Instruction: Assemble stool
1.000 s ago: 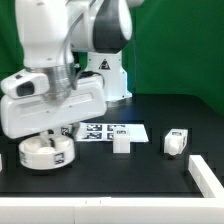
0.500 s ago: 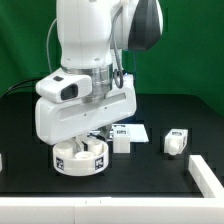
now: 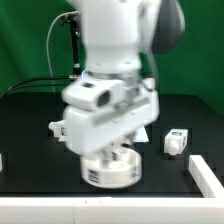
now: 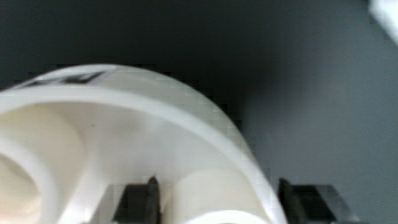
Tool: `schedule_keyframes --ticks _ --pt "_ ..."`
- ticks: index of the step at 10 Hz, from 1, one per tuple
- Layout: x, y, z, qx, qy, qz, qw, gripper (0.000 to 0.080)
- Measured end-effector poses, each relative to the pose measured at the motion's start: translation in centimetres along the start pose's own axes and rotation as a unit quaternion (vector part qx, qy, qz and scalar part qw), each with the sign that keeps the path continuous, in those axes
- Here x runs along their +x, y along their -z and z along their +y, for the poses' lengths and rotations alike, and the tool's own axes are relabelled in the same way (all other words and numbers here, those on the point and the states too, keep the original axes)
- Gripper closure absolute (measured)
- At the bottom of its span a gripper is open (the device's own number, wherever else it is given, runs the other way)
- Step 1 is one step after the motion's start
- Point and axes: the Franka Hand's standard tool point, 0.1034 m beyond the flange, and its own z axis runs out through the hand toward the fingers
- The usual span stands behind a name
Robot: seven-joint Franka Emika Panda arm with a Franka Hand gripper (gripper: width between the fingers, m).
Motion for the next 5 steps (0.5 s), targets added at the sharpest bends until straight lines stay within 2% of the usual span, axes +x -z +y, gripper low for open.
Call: schedule_keyframes --ticks 1,5 --pt "0.43 -0.34 -0.17 -0.010 0.004 0.009 1.000 0.0485" --pt "0.27 -0.42 -0.20 -0.008 0.003 0.008 1.000 0.0485"
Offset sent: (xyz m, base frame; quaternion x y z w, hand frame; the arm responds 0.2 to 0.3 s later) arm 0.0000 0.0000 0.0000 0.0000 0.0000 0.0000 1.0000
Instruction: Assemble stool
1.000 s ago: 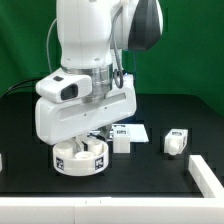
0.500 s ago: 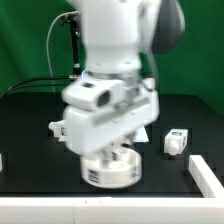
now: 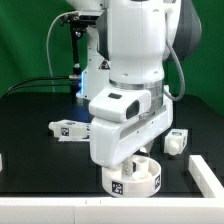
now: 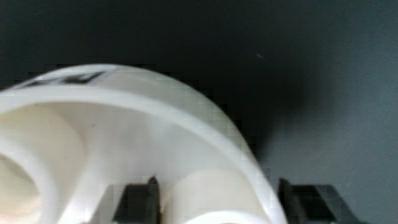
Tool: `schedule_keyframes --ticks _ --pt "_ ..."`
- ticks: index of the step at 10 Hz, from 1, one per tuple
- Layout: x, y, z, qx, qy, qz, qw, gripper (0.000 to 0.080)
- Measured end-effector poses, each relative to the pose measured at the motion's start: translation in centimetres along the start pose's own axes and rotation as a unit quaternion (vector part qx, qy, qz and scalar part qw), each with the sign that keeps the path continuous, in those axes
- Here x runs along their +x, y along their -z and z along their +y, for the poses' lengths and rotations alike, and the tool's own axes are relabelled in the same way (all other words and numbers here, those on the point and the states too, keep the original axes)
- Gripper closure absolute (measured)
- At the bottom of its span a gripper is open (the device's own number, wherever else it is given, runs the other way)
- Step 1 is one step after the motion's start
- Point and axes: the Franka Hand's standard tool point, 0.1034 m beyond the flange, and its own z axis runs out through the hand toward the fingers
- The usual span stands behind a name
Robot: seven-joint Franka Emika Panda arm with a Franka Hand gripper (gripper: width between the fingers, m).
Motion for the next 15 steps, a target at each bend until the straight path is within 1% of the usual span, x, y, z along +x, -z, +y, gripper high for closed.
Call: schedule_keyframes --ticks 1,2,3,6,7,9,10,13,14,15 --pt "1.4 0.1 -0.1 -0.002 0.020 0.003 1.000 0.0485" --pt "3.7 0.1 0.0 -0.006 0.048 0.009 0.999 0.0485" --pt "5.1 0.1 -0.1 -0.009 0.070 0.014 0.997 0.0485" --pt "4.9 0.0 0.0 -0.008 0.066 0.014 0.998 0.0485" --pt "5.1 0.0 -0.1 -0.009 0.072 0.014 0.997 0.0485" --pt "6.4 -0.1 -0.6 -0.011 0.086 0.018 0.996 0.0485" --pt "6.8 -0.1 -0.8 -0.014 0.094 0.016 0.995 0.0485" --pt "6.7 -0.1 -0.7 -0.013 0.092 0.016 0.996 0.0485" --pt "6.7 -0.2 -0.7 -0.013 0.092 0.016 0.996 0.0440" --pt "6.7 -0.1 -0.8 -0.012 0.090 0.015 0.996 0.0288"
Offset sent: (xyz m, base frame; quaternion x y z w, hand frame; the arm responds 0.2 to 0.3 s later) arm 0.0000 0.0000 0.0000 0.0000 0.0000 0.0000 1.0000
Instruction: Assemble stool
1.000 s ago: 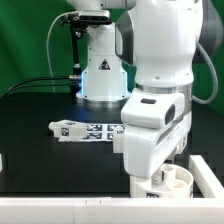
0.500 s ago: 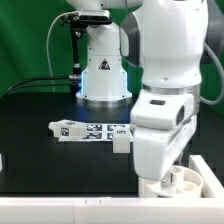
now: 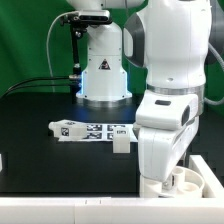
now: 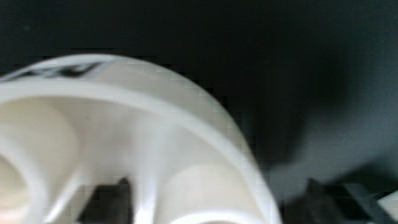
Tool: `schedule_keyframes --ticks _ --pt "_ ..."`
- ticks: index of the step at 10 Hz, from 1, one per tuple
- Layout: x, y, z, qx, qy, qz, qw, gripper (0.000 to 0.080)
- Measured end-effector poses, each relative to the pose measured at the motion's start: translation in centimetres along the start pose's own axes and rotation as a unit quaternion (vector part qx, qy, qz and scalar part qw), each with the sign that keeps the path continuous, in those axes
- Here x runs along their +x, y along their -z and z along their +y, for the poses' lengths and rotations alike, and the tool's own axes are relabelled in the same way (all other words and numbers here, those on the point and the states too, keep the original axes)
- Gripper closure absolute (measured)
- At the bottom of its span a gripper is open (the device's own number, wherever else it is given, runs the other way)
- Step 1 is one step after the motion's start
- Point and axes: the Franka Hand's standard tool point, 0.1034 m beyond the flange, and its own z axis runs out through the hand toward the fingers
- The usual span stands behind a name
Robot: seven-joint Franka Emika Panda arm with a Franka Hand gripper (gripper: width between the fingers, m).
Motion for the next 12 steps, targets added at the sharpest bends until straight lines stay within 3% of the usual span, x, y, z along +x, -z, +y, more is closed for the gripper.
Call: schedule_keyframes --ticks 1,2,4,7,8,10,12 --pt "0.1 0.7 0.0 0.000 -0.007 -0.001 1.000 0.0193" --pt "0.4 2.0 -0.2 -0.004 -0.027 -0.001 1.000 0.0163" --pt "0.3 4.7 -2.0 -0.014 -0.085 0.000 0.996 0.0152" --pt "0.1 4.6 -2.4 -0.016 -0.123 0.004 0.992 0.0150" --pt "0.1 4.6 -2.6 -0.017 -0.181 0.005 0.983 0.0150" --pt "-1.1 5.5 -4.5 -0.016 -0.308 0.000 0.951 0.0150" --pt "-1.6 5.7 -7.5 -0.016 -0.437 -0.008 0.899 0.0150"
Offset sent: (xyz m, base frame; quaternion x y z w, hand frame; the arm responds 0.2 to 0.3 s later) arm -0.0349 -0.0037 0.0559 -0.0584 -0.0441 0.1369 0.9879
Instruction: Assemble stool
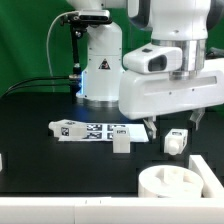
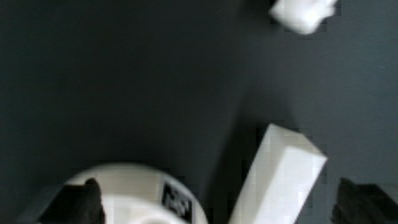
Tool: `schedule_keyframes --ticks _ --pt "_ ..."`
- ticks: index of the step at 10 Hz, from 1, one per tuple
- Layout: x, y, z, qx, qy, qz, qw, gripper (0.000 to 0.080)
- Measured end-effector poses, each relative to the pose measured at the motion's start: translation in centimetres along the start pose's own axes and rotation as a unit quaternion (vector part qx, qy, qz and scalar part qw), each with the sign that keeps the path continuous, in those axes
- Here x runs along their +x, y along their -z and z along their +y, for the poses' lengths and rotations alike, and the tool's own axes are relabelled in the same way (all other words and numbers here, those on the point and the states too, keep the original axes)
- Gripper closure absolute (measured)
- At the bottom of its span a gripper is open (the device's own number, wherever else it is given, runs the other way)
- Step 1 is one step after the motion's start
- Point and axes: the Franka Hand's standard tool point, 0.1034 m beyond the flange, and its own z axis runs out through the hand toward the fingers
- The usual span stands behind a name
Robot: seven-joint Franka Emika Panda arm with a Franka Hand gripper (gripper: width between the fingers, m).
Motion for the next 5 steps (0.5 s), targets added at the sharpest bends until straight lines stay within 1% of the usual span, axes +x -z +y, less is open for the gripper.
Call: schedule_keyframes --ticks 2,3,4,5 --pt "0.2 -0.1 -0.5 0.008 -0.043 0.004 0.999 0.0150" --pt "0.2 -0.1 -0.6 0.012 -0.086 0.002 0.996 0.0150" --pt "-0.2 -0.3 -0.9 0.017 -0.137 -0.003 0.990 0.0150" --pt "-1.6 -1.1 -1.1 0.019 -0.195 -0.018 0.980 0.0150"
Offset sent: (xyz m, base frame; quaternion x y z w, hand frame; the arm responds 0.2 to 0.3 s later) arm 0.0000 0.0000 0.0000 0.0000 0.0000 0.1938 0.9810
